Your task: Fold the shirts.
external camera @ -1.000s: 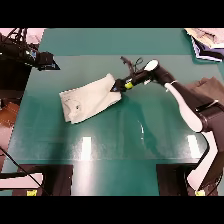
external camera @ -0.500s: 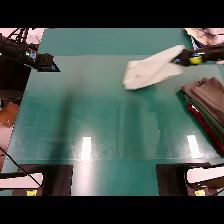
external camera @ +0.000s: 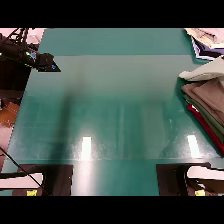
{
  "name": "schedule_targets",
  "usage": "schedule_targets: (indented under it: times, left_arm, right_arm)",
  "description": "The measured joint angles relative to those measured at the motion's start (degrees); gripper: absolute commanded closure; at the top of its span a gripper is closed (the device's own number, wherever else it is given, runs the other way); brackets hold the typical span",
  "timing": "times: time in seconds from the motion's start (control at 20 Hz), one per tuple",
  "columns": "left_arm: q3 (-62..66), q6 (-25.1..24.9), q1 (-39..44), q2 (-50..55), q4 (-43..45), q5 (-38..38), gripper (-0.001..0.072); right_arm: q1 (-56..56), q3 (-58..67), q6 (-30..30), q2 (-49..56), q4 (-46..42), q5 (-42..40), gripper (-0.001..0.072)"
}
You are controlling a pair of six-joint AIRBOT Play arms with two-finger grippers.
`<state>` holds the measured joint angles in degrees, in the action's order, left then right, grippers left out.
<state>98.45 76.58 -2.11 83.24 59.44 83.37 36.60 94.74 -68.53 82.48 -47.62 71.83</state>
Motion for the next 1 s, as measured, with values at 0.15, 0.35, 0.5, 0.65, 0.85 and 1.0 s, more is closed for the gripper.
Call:
schedule_targets:
  times: [0.15,0.35,0.5,0.65,0.85,1.0]
  left_arm:
    - [0.00,0.00,0.00,0.00,-0.04,-0.09,0.0679]
    - [0.00,-0.17,0.02,0.00,-0.04,-0.59,0.0679]
    - [0.00,-0.37,0.00,0.00,-0.04,-0.68,0.0679]
    - [0.00,-1.07,0.00,0.00,-0.04,-0.81,0.0679]
    - [0.00,-1.70,0.02,0.00,-0.02,-0.81,0.0679]
    - [0.00,-1.90,0.00,0.00,0.00,-0.74,0.0679]
  right_arm:
    - [0.90,0.00,0.66,-2.71,0.02,0.26,0.0695]
    - [2.69,0.00,1.25,-7.58,-0.26,0.42,0.0695]
    - [5.07,-0.07,0.83,-10.64,-3.34,2.29,0.0694]
    - [8.02,-0.13,-2.25,-12.26,-9.01,6.38,0.0692]
    - [11.82,-1.99,-7.13,-12.94,-17.62,12.81,0.0671]
    - [14.56,-5.09,-9.73,-13.14,-23.56,16.22,0.0121]
